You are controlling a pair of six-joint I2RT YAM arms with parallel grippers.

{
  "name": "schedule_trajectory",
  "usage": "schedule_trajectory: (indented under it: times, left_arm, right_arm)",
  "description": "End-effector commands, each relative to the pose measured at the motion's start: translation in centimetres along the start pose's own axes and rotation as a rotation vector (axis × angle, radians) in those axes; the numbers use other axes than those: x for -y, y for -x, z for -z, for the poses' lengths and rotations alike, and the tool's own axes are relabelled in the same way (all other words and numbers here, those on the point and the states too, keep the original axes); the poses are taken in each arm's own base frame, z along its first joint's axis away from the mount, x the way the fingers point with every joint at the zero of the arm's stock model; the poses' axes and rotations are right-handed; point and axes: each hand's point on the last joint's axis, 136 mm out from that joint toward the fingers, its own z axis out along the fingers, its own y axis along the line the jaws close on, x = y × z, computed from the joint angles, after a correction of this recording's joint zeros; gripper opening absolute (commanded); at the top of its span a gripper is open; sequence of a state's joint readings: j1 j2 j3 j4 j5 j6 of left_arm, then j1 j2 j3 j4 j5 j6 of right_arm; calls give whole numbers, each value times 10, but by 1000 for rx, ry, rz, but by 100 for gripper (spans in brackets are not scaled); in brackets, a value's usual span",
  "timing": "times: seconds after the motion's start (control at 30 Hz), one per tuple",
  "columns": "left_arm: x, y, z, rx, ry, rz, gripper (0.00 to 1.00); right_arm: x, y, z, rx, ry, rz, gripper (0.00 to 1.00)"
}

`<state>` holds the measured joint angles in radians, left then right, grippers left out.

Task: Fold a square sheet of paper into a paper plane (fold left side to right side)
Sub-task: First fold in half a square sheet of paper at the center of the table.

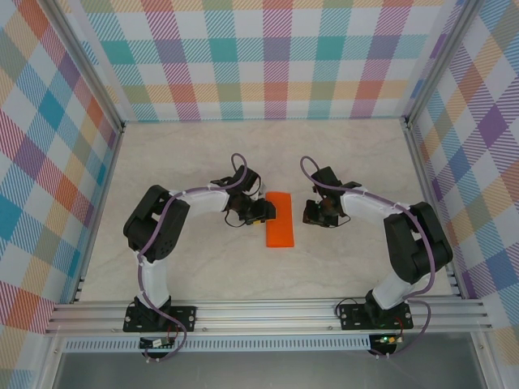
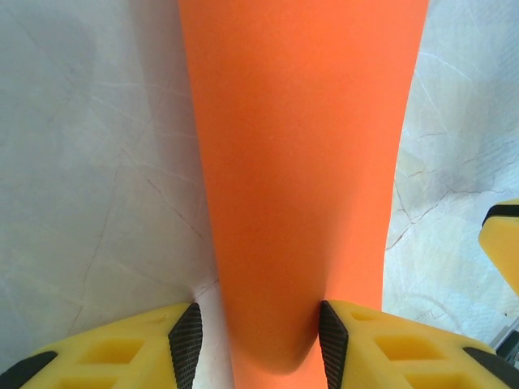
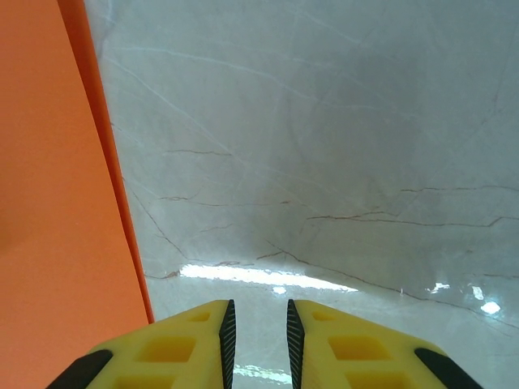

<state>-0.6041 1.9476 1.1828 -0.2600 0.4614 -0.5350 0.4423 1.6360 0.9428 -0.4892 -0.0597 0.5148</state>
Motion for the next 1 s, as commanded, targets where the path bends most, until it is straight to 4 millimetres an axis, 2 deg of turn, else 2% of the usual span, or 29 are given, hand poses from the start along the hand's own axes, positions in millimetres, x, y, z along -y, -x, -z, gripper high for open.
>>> schedule_trajectory:
  times: [0.0, 0.2, 0.7, 0.77, 0.97]
  left_arm:
    - [-13, -8, -16, -37, 40, 22, 46]
    - [-14, -9, -18, -44, 38, 23, 44]
    - [-17, -10, -21, -51, 44, 16, 44]
    - [-21, -16, -21, -77, 62, 30, 44]
    - [-21, -18, -23, -87, 69, 22, 46]
  right_arm:
    - [3, -6, -2, -18, -11, 6, 26]
    - [2, -6, -1, -16, -7, 7, 26]
    - [-14, -2, 8, 10, 61, 14, 24]
    - [-14, -2, 9, 13, 63, 13, 24]
    - [-15, -2, 11, 15, 65, 13, 24]
